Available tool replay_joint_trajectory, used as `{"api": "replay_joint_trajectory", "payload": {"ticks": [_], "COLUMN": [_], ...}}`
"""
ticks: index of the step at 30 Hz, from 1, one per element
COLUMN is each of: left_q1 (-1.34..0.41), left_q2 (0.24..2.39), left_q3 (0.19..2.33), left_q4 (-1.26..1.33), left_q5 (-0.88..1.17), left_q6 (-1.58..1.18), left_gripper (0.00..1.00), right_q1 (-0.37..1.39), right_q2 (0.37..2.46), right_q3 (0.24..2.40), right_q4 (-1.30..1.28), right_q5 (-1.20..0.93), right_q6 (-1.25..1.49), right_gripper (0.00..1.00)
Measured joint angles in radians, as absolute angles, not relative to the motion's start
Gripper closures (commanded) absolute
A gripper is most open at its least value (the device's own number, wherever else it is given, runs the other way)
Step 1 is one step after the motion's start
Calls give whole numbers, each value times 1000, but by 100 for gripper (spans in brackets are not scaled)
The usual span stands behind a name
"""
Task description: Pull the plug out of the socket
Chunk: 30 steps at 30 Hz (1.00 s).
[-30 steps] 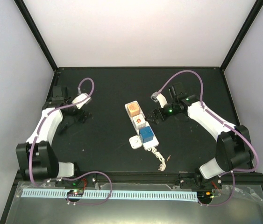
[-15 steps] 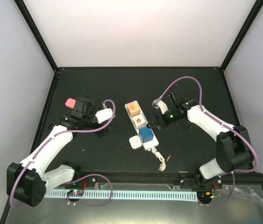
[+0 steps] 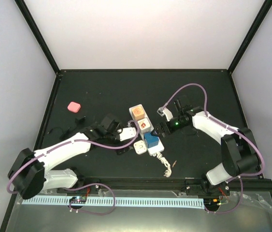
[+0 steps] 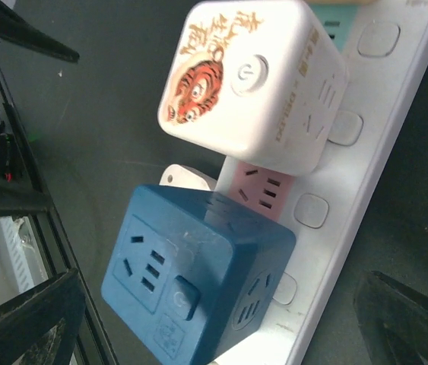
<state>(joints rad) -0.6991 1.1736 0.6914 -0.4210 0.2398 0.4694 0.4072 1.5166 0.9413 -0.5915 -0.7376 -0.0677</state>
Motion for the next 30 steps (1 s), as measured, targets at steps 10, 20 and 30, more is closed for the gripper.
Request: {"api": "replay_joint_trajectory", "payload": {"ticks": [10,20,30], "left_q1": [-821,-880,-888], "left_q2": [1340,1443,1541], "left_q3": [692,737,789], "left_q4": [-317,-317,-350], "left_q5": [174,116,82], "left_q6": [381,361,336], "left_gripper": [1,1,1], "right_q1": [419,421,420], "right_q2": [1596,1650,1681], "right_q3": [921,924,931], "right_q4": [-556,-551,-553], "right_q5": [-741,-774,-818], "right_q6": [-43,-38,-39], "right_gripper": [4,5,8]}}
